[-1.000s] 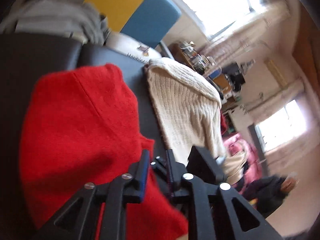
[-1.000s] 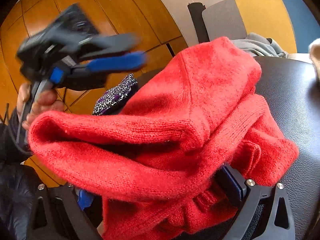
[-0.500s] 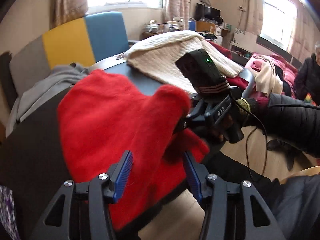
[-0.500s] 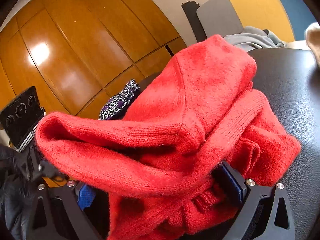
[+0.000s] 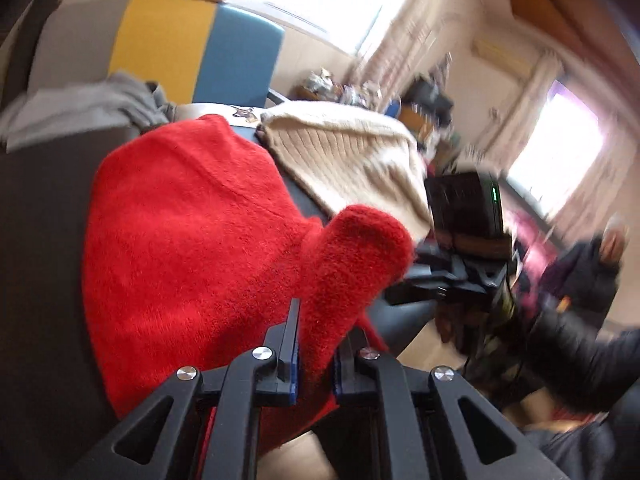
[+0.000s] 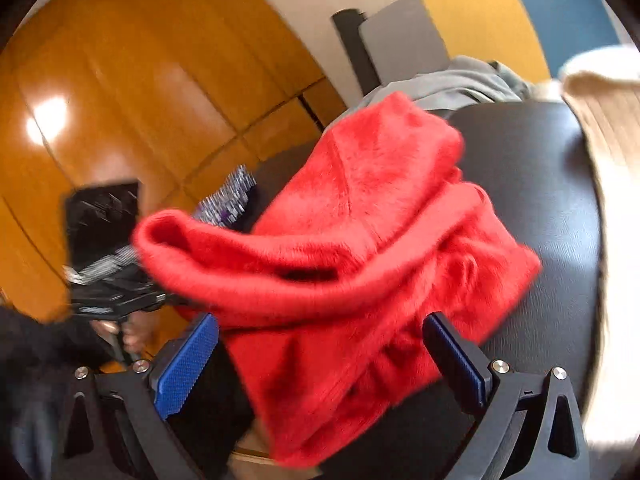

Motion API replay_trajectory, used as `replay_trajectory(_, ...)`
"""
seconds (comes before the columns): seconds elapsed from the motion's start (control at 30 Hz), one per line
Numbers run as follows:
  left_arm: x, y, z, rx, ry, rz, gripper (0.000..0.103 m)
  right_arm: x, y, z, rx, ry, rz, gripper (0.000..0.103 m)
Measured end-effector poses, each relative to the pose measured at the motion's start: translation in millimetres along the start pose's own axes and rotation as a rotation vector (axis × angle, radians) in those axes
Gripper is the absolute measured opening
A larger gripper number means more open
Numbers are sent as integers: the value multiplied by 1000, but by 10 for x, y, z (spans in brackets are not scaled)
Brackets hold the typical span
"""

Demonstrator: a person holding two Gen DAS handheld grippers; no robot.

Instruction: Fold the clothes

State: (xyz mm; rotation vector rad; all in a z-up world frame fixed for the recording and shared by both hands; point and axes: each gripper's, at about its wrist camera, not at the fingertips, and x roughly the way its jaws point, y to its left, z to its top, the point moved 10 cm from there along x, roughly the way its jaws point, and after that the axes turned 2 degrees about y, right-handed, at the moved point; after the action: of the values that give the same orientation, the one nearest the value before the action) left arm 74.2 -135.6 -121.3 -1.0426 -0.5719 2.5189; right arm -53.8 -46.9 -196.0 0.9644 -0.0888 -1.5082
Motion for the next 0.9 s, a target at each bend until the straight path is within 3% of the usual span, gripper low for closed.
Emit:
replay_trajectory(0.07,-62,42,55,-45,-30,-46,10,-129,-2,2,90,-40,67,103)
replay_trajectory(0.2,-144,33,134,-51,-64,-87,10,-190,25,155,338,-145,291,103)
replay_trajectory(0.4,-224,-98,159,30,-72,-106,10,175,-92,552,532,-137,375,103)
replay_trajectory(0.53,-195,-250,168,103,-72,-125,10,565,-177,653,608,-38,272,103)
replay_trajectory(0.6,-163,-327,141,159,-56,-121,10,619,-142,734,551,-31,203,102)
replay_trajectory(0.63,-149,-363,128,182,-48,-123,11,658,-113,756,499,-11,136,95)
replay_trajectory(0.7,-128,-428,121,215,-39,-130,11,662,-4,816,396,13,7,63)
replay_trajectory(0.8,-189,-495,142,226,-62,-161,14,418,234,966,287,-77,-44,42)
replay_trajectory(0.9,-150,-593,54,250,-37,-194,22,88,275,951,253,-208,-85,39)
